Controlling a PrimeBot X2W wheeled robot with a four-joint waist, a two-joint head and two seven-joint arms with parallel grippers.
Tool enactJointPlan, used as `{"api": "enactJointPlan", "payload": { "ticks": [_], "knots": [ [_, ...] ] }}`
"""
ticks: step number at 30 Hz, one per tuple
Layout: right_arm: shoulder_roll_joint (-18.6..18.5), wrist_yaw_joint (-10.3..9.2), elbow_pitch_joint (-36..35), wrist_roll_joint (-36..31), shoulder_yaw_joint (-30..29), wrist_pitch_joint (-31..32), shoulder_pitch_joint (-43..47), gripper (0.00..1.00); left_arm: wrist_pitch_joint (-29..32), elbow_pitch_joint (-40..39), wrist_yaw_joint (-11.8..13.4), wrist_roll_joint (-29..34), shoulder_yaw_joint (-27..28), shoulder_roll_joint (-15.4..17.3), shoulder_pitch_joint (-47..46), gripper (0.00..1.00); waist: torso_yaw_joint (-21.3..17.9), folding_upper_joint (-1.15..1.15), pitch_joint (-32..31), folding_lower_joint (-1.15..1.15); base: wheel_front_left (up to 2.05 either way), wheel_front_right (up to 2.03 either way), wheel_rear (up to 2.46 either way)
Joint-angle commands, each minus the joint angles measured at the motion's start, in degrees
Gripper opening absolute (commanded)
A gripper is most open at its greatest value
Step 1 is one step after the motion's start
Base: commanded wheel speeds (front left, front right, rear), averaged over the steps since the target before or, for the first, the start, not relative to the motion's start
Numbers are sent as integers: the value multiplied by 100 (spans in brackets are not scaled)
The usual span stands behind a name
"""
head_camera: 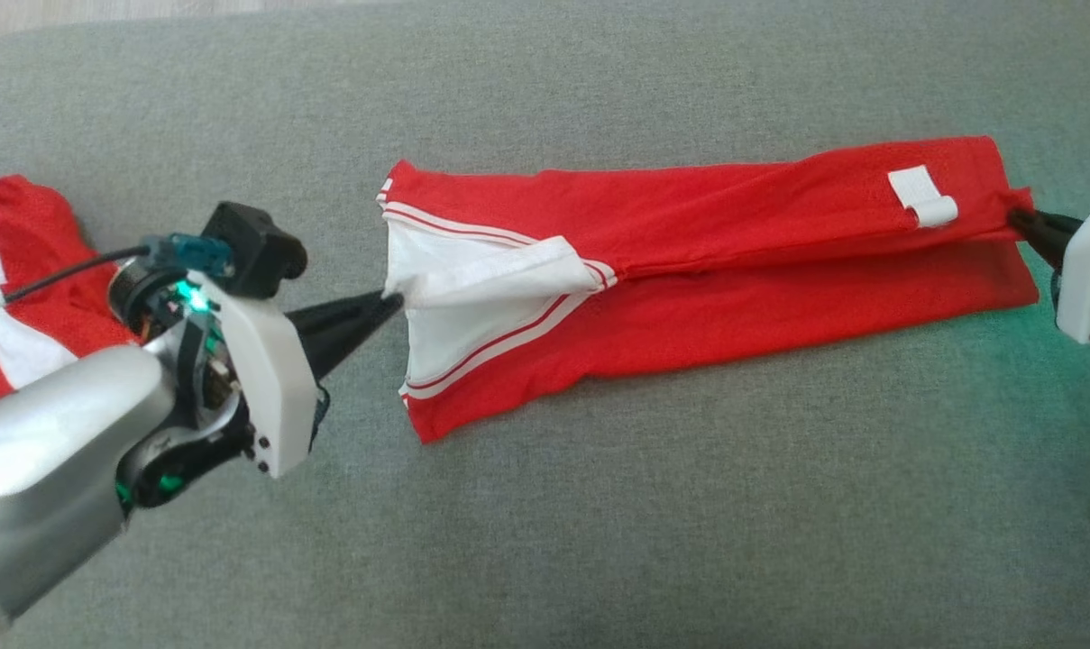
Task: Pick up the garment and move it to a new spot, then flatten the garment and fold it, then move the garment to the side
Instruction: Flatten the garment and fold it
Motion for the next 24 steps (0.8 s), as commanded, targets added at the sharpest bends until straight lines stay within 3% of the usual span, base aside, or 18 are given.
{"api": "enactJointPlan", "payload": {
  "ticks": [1,14,19,20,21,22,24],
  "knots": [
    [-308,-4,-67,82,-19,56,150,0,94,-191,30,-13,277,279,-261,0,-2,0,-6,0,0,0,0],
    [-259,-4,-96,393,72,614,287,0,649,-406,-5,-9,217,499,74,0,-167,0,-53,0,0,0,0],
    [-252,-4,-136,538,74,730,374,0,666,-389,-13,-119,211,402,224,0,-206,0,-63,0,0,0,0],
    [-246,-4,-134,534,74,724,380,2,623,-374,1,-115,220,383,239,33,-211,0,-69,0,0,0,0],
    [-242,-4,-133,530,59,677,388,100,585,-354,17,-116,225,367,259,92,-213,0,-77,0,0,0,0],
    [-229,-4,-101,569,45,699,416,100,565,-336,23,-109,225,358,280,100,-216,0,-87,0,0,0,0],
    [-222,-4,-88,583,44,723,435,100,543,-315,33,-94,224,357,300,100,-218,0,-100,0,0,0,0]
  ]
}}
